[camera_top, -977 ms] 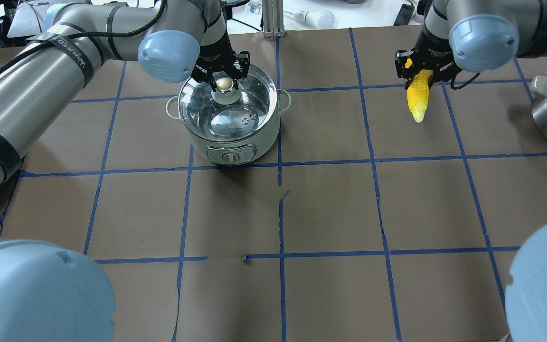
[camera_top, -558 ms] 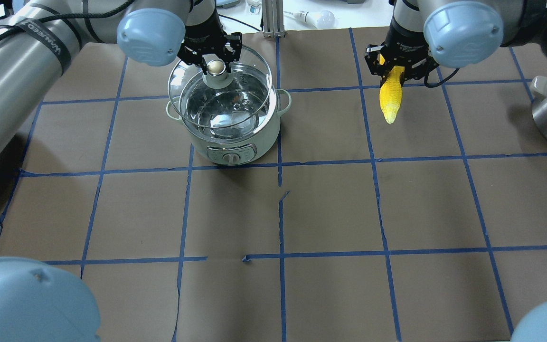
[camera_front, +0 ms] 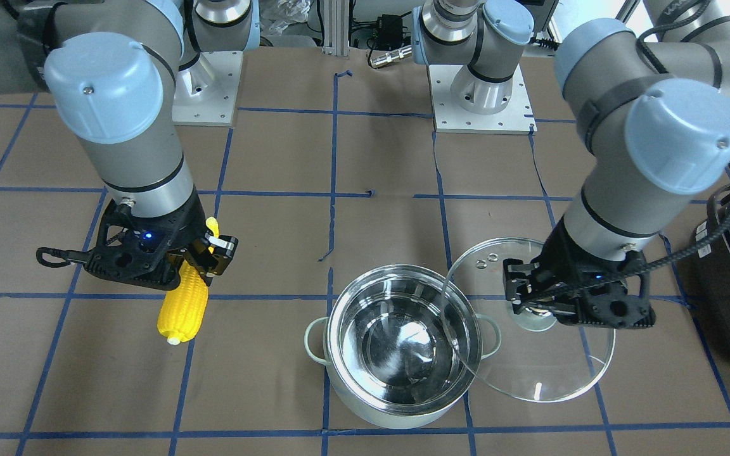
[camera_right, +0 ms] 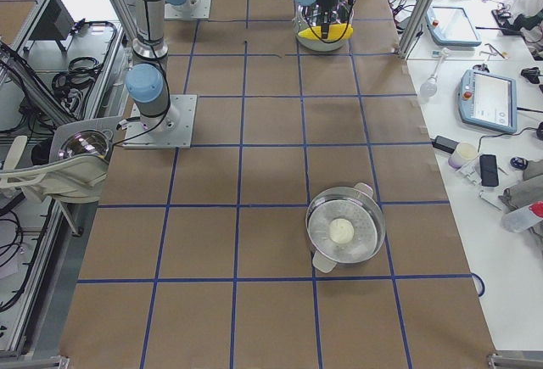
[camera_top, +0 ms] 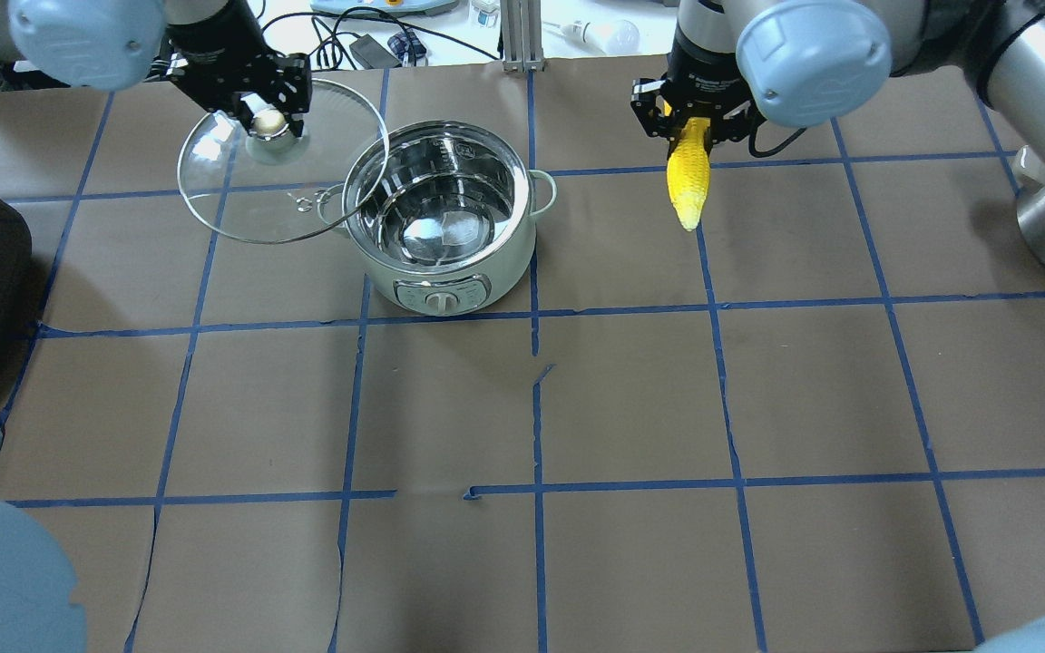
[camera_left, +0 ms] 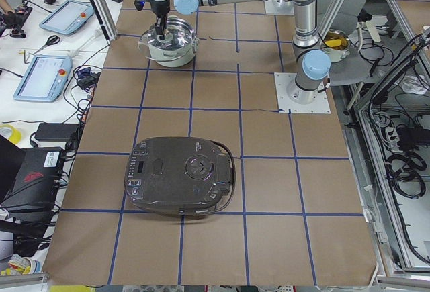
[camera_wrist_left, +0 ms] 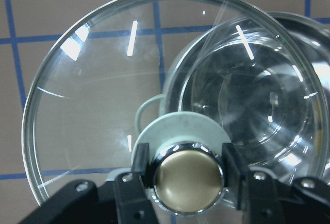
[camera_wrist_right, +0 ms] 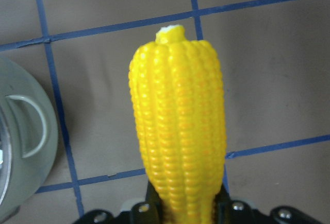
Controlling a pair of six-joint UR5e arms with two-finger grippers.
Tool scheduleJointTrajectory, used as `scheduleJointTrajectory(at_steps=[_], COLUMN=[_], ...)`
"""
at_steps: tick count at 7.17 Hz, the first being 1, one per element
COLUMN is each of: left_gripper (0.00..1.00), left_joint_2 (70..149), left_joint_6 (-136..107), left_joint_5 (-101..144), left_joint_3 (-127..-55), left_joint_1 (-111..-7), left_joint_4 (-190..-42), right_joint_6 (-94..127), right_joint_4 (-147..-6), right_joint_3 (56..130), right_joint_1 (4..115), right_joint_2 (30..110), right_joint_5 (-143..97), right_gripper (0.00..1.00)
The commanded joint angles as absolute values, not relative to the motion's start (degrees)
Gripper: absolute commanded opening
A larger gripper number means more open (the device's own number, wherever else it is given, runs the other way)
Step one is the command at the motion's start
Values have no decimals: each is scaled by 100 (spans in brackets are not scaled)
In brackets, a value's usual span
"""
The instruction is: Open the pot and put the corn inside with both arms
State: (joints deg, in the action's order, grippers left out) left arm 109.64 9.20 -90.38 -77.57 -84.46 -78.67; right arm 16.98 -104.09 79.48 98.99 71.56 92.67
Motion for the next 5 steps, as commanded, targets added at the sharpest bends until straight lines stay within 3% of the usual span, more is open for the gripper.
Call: scheduleJointTrajectory(at_steps=[1, 3, 5], left_gripper=[0, 0, 0], left_joint_2=[10767, 10749, 10836], left_joint_6=[1921, 2721, 2856], left_joint_5=[-9035, -9000, -9009], left_joint_3=[-8478, -8997, -9962], left_joint_1=[-7475, -6902, -6768], left_joint_4=[-7788, -7526, -5905], right_joint_6=[2020, 2729, 3076], right_joint_4=[-10406, -10415, -10581], right_joint_3=[6905, 5779, 5503], right_joint_1=[10675, 11361, 11671], right_joint_2=[6403, 5471, 4994], right_joint_5=[9255, 9264, 9264], right_gripper=[0, 0, 0])
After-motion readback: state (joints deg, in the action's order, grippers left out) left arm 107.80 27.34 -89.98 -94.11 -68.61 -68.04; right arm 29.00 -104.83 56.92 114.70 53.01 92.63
